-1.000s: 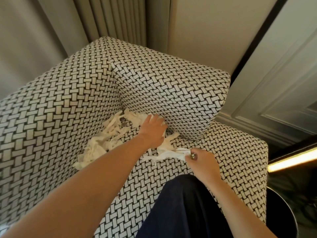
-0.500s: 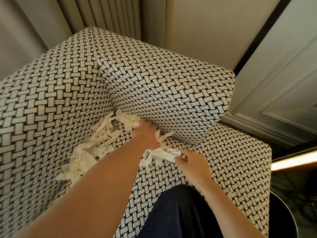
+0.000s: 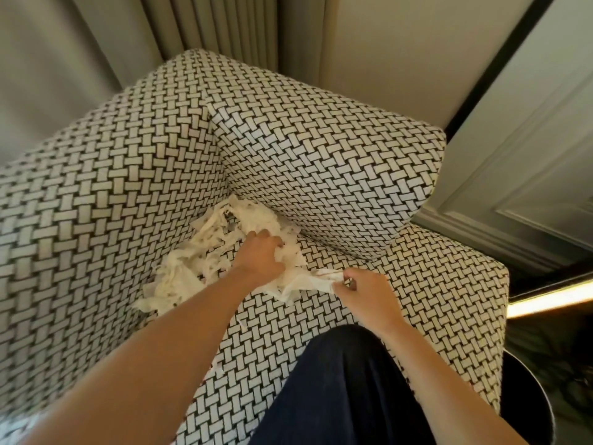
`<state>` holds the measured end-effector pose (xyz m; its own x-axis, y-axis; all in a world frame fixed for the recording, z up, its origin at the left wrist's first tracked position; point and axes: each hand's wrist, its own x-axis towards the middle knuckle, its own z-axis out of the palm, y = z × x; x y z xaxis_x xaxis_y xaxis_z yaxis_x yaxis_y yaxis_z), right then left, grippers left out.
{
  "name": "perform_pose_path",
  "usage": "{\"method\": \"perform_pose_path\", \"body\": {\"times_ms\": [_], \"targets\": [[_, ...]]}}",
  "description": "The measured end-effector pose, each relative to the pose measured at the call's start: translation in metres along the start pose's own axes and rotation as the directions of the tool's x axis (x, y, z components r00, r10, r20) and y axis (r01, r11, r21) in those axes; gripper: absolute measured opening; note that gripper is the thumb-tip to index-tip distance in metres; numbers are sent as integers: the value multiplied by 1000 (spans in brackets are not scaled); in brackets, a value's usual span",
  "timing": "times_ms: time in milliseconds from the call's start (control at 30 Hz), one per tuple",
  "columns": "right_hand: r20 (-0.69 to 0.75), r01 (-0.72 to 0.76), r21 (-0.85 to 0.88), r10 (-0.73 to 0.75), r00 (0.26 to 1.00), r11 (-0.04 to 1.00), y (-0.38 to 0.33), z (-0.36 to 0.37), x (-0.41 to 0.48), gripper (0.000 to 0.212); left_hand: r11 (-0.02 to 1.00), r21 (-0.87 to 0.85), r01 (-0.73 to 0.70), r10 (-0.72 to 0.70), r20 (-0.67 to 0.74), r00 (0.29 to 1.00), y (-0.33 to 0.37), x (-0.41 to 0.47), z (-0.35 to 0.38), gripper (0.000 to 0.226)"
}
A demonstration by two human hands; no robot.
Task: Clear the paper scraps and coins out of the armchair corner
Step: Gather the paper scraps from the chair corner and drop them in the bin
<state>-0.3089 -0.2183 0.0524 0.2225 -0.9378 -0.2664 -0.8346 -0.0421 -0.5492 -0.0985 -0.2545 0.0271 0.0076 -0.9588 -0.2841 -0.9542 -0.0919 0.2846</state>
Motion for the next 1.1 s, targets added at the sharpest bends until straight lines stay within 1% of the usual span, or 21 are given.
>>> {"method": "perform_pose_path", "body": {"times_ms": [100, 167, 200, 267, 333, 367, 433, 500, 567, 633, 700, 767, 933, 1033, 1100], "targets": [[18, 10, 16, -10, 1000, 1000, -4, -6, -3, 12, 982, -180, 58, -56, 12, 998, -4, -21, 7, 52], [36, 22, 17, -22, 999, 1000, -6, -10, -8, 11, 953, -293, 74, -81, -14, 997, -4, -32, 10, 52], [41, 23, 18, -24, 999, 1000, -7, -13, -10, 10, 944, -321, 75, -92, -39, 995, -4, -35, 11, 51], [47, 19, 18, -20, 999, 1000, -6, -18, -14, 7, 931, -354, 89, -125, -80, 989, 1, -39, 11, 45], [51, 22, 22, -23, 998, 1000, -6, -22, -19, 11, 924, -368, 106, -160, -120, 980, 9, -43, 7, 32], [52, 25, 26, -26, 998, 999, -5, -24, -20, 8, 925, -364, 112, -170, -132, 976, 14, -45, 4, 27], [41, 28, 42, -29, 999, 999, -5, -29, -26, 6, 936, -336, 100, -157, -146, 977, 22, -49, -4, 23], [31, 31, 57, -33, 999, 998, -3, -34, -32, 7, 958, -275, 79, -124, -153, 980, 29, -52, -11, 21], [16, 28, 56, -29, 999, 998, 0, -39, -37, 10, 983, -172, 70, -94, -134, 987, 33, -55, -13, 22], [0, 28, 40, -28, 1000, 999, 4, -41, -42, 13, 997, -52, 49, -54, -80, 995, 35, -57, -11, 32], [-11, 17, 31, -17, 1000, 999, 8, -43, -47, 7, 997, 74, 20, -18, -31, 999, 38, -58, -5, 43], [-15, 8, 22, -8, 1000, 1000, 12, -42, -51, 13, 976, 216, 0, 1, -4, 1000, 40, -60, 0, 45], [-16, -3, 46, 4, 1000, 999, 16, -36, -55, 12, 880, 470, -61, 49, 38, 998, 51, -66, 15, 33], [-12, -26, 68, 27, 1000, 997, 18, -32, -53, 11, 803, 574, -157, 145, 68, 987, 53, -69, 25, 30], [0, -40, 65, 40, 999, 997, 19, -30, -52, 14, 791, 583, -188, 172, 83, 982, 53, -70, 29, 33]]}}
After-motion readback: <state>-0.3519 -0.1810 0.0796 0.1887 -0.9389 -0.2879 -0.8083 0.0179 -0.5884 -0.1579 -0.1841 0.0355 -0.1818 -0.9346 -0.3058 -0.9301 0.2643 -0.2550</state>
